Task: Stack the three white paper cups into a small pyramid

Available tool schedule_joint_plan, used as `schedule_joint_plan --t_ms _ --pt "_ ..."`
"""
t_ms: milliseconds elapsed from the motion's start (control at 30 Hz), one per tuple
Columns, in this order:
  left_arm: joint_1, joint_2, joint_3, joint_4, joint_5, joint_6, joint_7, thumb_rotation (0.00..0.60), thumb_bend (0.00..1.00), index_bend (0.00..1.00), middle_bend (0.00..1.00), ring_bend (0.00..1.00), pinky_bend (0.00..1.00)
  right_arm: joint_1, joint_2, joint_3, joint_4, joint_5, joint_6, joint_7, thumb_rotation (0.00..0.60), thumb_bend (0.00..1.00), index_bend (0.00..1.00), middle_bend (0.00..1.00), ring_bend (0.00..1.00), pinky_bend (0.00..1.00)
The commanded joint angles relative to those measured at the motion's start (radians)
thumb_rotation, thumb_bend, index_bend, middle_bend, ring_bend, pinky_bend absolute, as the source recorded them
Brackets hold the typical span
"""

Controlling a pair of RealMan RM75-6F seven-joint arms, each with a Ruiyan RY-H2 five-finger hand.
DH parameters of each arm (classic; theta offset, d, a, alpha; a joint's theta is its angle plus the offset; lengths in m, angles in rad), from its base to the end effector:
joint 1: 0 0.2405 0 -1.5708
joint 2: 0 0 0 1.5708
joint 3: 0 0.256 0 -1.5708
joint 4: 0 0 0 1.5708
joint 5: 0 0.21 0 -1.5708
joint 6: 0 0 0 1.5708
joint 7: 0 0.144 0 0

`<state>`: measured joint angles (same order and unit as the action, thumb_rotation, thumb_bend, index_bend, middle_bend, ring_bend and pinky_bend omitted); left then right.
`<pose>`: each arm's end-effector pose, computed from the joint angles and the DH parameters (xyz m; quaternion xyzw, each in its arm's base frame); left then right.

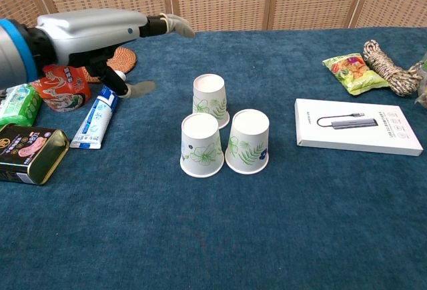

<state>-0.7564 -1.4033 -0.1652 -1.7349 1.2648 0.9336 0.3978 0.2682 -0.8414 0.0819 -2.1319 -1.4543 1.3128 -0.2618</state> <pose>-0.0987 0.3101 0.0095 -0.8003 -0.3004 -0.3943 0.3374 -0.1903 -0.2137 0.1795 0.6760 -0.3602 0.3919 0.5096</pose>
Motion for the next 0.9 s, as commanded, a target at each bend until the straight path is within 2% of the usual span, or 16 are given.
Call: schedule_joint_plan --t_ms 33,167,467,767,900 --pt "-0.049 -0.023 -0.016 0.039 -0.075 -0.048 0.071 0.6 0.48 0.04 0.0 0.0 0.05 -0.006 0.004 -0.002 0.006 -0.006 0.006 0.007 0.6 0.48 0.04 0.0 0.0 0.3" --pt "-0.102 -0.056 -0.026 0.08 -0.163 -0.089 0.138 0.6 0.48 0.02 0.0 0.0 0.04 -0.016 0.01 -0.004 0.015 -0.008 0.015 0.02 0.6 0.48 0.04 0.0 0.0 0.3" --pt "-0.22 -0.135 -0.044 0.165 -0.33 -0.158 0.206 0.6 0.48 0.0 0.0 0.0 0.03 -0.039 0.025 -0.006 0.03 -0.008 0.036 0.051 0.6 0.48 0.04 0.0 0.0 0.3" --pt "-0.301 -0.21 -0.036 0.248 -0.433 -0.177 0.228 0.6 0.48 0.0 0.0 0.0 0.03 -0.06 0.045 -0.006 0.045 -0.006 0.054 0.091 0.6 0.48 0.04 0.0 0.0 0.3" --pt "-0.317 -0.232 -0.029 0.277 -0.458 -0.181 0.216 0.6 0.48 0.0 0.0 0.0 0.07 -0.065 0.049 -0.005 0.056 -0.001 0.054 0.107 0.6 0.48 0.04 0.0 0.0 0.3"
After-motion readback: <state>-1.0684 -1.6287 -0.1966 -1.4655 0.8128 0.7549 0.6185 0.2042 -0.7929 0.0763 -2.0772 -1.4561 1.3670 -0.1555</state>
